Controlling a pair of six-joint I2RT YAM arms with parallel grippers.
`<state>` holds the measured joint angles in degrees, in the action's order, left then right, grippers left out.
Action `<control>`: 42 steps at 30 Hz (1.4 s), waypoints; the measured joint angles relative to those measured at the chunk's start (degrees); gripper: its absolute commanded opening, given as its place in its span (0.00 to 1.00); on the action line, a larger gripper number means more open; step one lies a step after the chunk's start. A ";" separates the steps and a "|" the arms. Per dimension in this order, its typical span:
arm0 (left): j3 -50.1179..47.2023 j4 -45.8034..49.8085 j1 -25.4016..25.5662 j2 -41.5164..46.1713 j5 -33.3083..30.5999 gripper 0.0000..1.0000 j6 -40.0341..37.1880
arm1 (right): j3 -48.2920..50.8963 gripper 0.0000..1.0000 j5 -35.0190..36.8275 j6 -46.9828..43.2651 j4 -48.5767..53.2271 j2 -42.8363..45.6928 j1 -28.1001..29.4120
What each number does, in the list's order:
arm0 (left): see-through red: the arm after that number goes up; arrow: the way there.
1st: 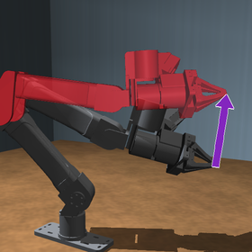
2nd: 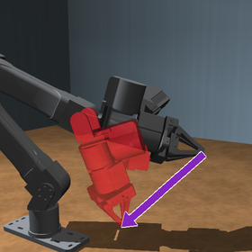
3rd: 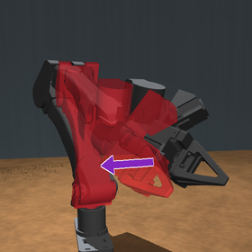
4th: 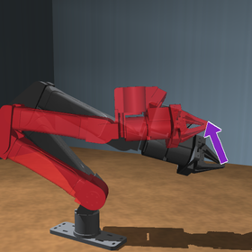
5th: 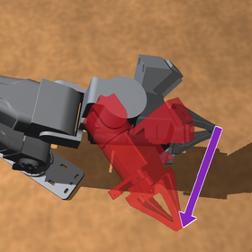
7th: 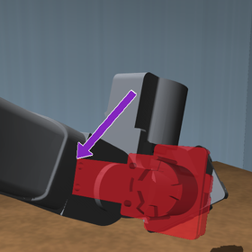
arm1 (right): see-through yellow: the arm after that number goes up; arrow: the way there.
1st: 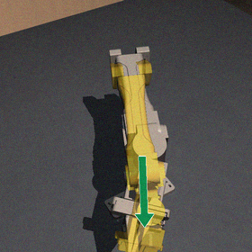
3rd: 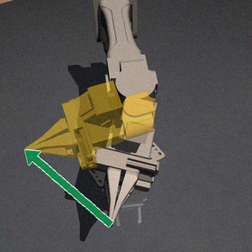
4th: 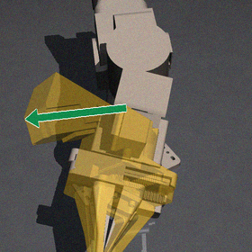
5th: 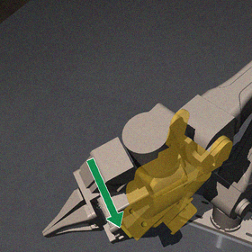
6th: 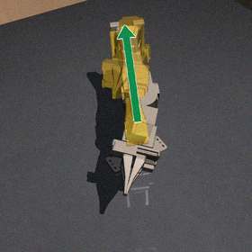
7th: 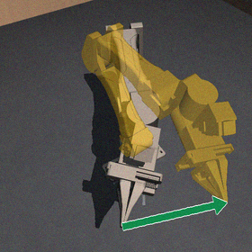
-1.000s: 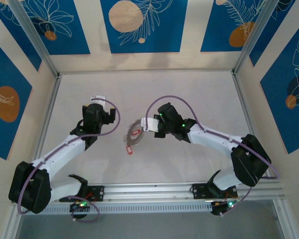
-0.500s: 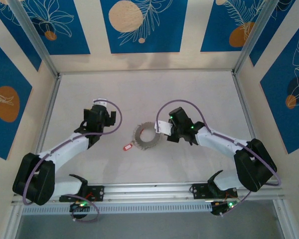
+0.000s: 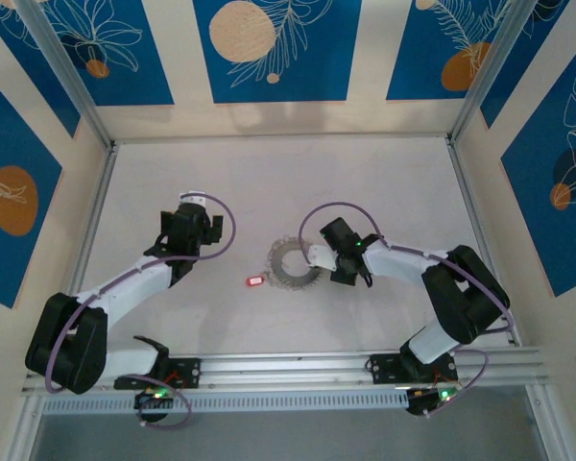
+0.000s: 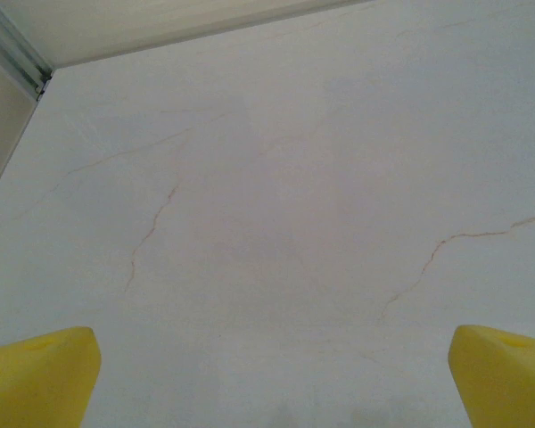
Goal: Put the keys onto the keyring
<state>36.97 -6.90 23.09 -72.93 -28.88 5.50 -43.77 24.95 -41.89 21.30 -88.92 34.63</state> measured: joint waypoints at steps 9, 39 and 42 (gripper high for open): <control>-0.33 -0.17 -1.97 -0.02 0.50 1.00 0.15 | -0.39 0.36 4.33 2.27 0.26 0.31 -0.59; -13.97 -8.63 -5.92 13.33 7.78 1.00 -16.04 | 31.43 0.99 -13.62 39.10 -51.65 32.81 -23.82; -14.75 -12.28 -6.03 10.34 7.91 1.00 -16.46 | 31.69 0.99 -13.64 41.55 -58.77 25.11 -25.40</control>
<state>22.22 -19.18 17.06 -62.59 -20.97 -10.96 -12.08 11.31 -0.34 -37.47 -63.81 9.23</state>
